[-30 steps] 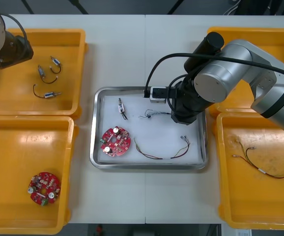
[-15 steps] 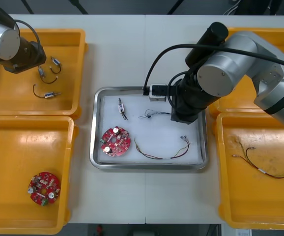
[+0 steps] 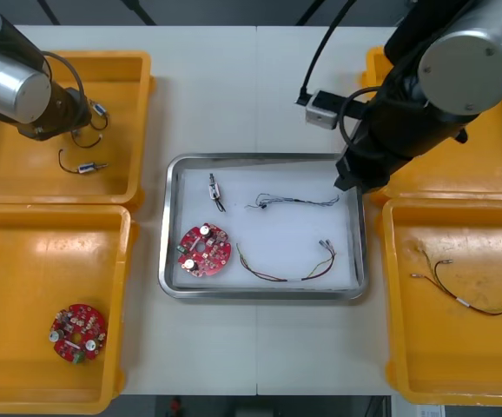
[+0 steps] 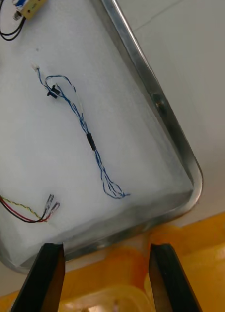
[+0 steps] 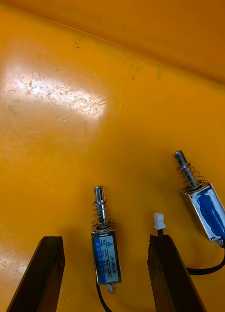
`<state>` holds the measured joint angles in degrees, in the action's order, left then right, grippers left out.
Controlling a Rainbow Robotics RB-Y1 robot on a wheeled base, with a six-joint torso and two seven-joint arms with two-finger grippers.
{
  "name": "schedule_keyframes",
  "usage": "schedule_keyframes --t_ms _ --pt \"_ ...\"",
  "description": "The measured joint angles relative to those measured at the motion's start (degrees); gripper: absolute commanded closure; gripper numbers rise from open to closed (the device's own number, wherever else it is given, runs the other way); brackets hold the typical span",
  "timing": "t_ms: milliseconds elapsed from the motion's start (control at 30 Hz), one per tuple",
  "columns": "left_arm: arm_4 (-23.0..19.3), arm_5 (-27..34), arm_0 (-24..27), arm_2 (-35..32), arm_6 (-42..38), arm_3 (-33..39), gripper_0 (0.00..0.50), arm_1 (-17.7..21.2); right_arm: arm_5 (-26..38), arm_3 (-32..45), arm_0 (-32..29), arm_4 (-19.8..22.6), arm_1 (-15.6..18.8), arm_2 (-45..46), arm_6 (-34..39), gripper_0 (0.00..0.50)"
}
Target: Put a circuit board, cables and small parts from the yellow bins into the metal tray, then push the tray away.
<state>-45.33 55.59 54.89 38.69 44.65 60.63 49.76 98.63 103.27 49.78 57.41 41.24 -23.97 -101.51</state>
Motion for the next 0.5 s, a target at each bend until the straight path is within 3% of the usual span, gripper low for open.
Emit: schedule_keyframes --t_ms 200,500 --pt "-3.7 -1.6 0.0 0.1 0.0 -2.2 0.0 -0.3 5.4 0.1 0.0 1.0 3.0 4.6 12.2 0.0" --pt "-3.9 -2.4 0.0 0.1 2.9 -4.0 0.0 -0.8 9.9 1.5 -3.2 1.6 6.7 13.3 23.8 0.0"
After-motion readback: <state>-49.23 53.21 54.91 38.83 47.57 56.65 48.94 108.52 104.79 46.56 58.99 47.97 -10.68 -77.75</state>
